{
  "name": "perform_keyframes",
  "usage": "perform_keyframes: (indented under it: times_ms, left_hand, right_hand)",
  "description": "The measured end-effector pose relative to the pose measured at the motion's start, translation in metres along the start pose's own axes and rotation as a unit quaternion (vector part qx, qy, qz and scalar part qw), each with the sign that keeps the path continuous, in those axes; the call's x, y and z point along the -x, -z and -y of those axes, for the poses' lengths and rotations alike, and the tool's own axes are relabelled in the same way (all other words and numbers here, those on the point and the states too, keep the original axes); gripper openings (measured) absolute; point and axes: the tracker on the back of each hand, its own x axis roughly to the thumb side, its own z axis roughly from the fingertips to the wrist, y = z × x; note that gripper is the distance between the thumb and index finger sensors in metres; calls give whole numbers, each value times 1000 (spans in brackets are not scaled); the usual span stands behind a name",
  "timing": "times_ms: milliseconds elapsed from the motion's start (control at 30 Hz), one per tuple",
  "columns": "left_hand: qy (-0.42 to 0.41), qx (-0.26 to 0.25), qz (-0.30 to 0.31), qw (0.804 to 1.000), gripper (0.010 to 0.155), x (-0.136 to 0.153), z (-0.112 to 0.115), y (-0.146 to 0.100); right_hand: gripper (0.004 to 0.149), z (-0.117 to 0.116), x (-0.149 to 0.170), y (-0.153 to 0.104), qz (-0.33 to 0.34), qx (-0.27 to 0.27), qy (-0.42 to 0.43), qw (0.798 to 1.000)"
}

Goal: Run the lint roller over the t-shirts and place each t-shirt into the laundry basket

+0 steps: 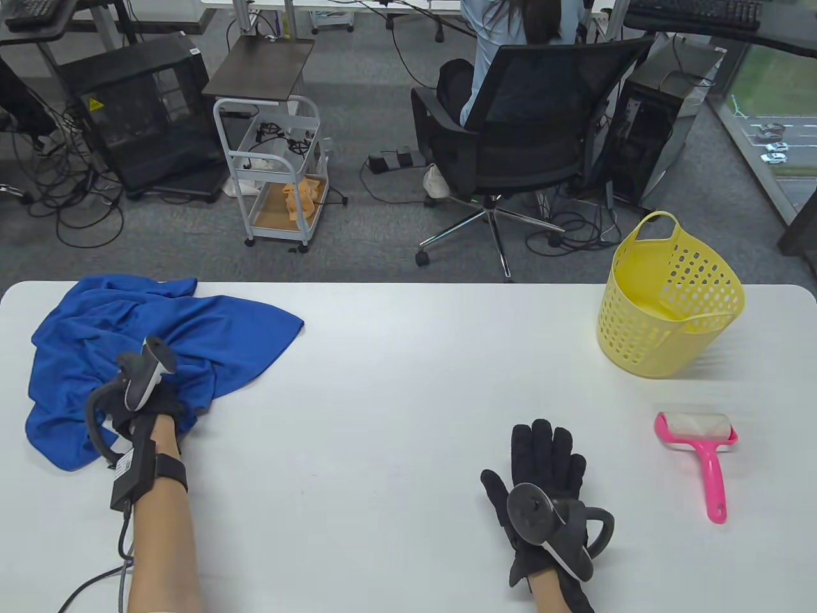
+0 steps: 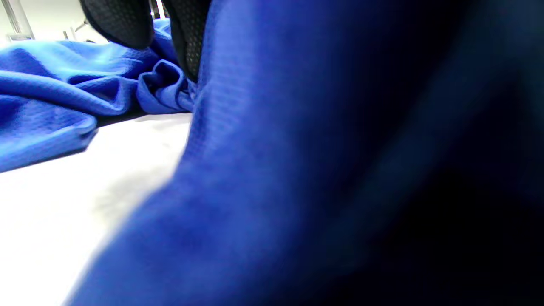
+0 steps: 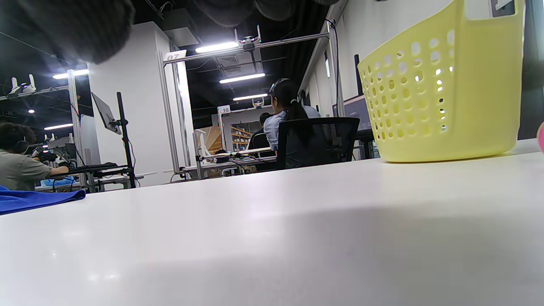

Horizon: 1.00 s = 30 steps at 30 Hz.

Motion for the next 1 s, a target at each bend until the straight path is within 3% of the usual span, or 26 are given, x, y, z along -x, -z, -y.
perform_keyframes:
  times_ms: [100, 167, 233, 333, 567, 667, 733, 833, 867, 1000]
  left_hand:
    - [-1, -49, 7, 999, 49, 0, -13, -4]
    - [-25, -87, 8, 996, 46, 2, -26, -8]
    - [-64, -150, 21, 986, 45, 3, -47, -15]
    - [-48, -212, 33, 975, 45, 1, -78, -28]
    - [-48, -329, 26, 943, 45, -3, -154, -70]
    - [-103, -359, 34, 927, 45, -3, -181, -88]
    - [-193, -356, 49, 913, 46, 0, -197, -99]
    - [-400, -329, 99, 850, 46, 8, -218, -117]
    - [-453, -331, 122, 819, 46, 8, -226, -126]
    - [-498, -321, 253, 765, 48, -5, -252, -155]
  right_hand:
    - [77, -2, 3, 1, -6, -4, 2, 1000]
    - [77, -3, 4, 2, -9, -10, 3, 1000]
    - [76, -3, 5, 2, -10, -13, 7, 1000]
    - [77, -2, 5, 2, -9, -16, 21, 1000]
    - [76, -2, 5, 2, -8, -16, 28, 999]
    - [76, -1, 5, 2, -10, -15, 38, 999]
    - [75, 0, 5, 1, -11, -14, 46, 999]
    - [74, 1, 7, 1, -15, -13, 54, 998]
    - [74, 2, 7, 0, -17, -13, 58, 998]
    - [74, 4, 8, 0, -19, -12, 76, 997]
